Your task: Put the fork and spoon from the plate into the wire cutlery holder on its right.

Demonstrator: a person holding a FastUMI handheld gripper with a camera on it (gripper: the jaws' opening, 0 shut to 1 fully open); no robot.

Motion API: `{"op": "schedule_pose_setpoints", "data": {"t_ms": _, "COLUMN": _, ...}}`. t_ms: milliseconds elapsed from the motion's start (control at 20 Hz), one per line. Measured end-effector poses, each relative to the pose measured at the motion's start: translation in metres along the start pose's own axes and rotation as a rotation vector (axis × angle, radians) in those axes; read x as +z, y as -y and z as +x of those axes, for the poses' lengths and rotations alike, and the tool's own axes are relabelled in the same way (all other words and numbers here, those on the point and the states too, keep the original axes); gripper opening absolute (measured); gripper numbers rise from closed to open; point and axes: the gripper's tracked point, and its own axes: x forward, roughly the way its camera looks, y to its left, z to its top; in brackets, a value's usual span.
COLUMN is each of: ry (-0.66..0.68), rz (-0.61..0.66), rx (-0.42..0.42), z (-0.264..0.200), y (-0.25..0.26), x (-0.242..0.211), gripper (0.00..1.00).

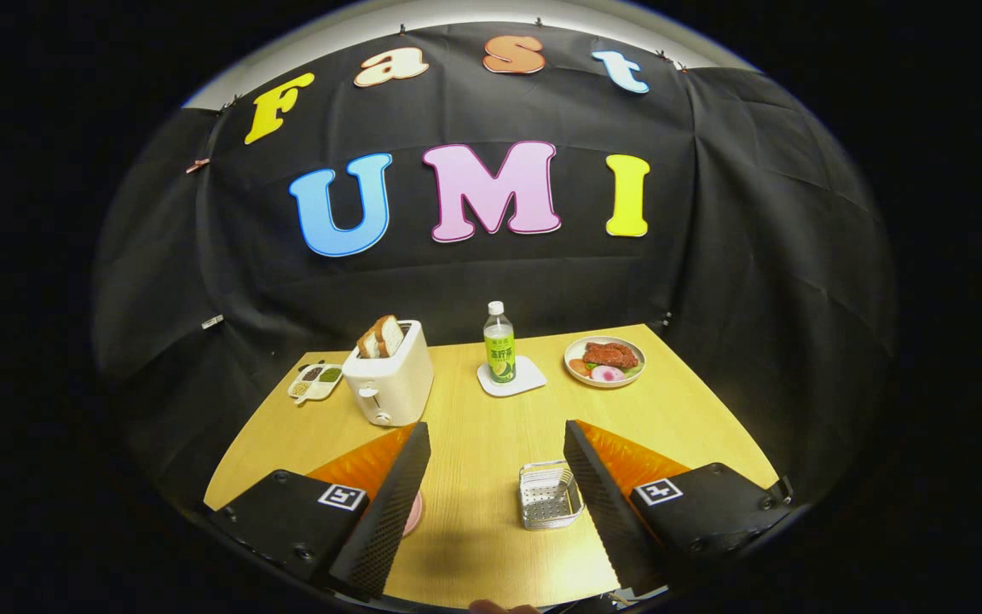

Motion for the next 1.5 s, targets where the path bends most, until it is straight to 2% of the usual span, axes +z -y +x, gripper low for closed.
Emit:
{"op": "schedule_pose_setpoints", "data": {"t_ms": 400, "ry": -0.156, "rz": -0.067, "rx": 0.124, "z": 0.035, "y": -0.064, "x": -0.048, "gripper": 0.98}}
{"op": "schedule_pose_setpoints", "data": {"t_ms": 550, "ry": -0.262, "rz": -0.112, "rx": 0.179, "z": 0.046, "y": -0.092, "x": -0.083, "gripper": 0.98}}
{"op": "schedule_pose_setpoints", "data": {"t_ms": 1050, "ry": -0.569, "rz": -0.210, "rx": 0.257, "z": 0.074, "y": -0.156, "x": -0.199, "gripper": 0.97}}
{"op": "schedule_pose_setpoints", "data": {"t_ms": 1150, "ry": -0.641, "rz": -0.205, "rx": 0.264, "z": 0.078, "y": -0.166, "x": -0.224, "gripper": 0.94}}
{"op": "schedule_pose_setpoints", "data": {"t_ms": 1350, "ry": -0.721, "rz": -0.205, "rx": 0.240, "z": 0.086, "y": -0.168, "x": -0.253, "gripper": 0.80}}
{"op": "schedule_pose_setpoints", "data": {"t_ms": 1500, "ry": -0.764, "rz": -0.207, "rx": 0.240, "z": 0.090, "y": -0.170, "x": -0.266, "gripper": 0.78}}
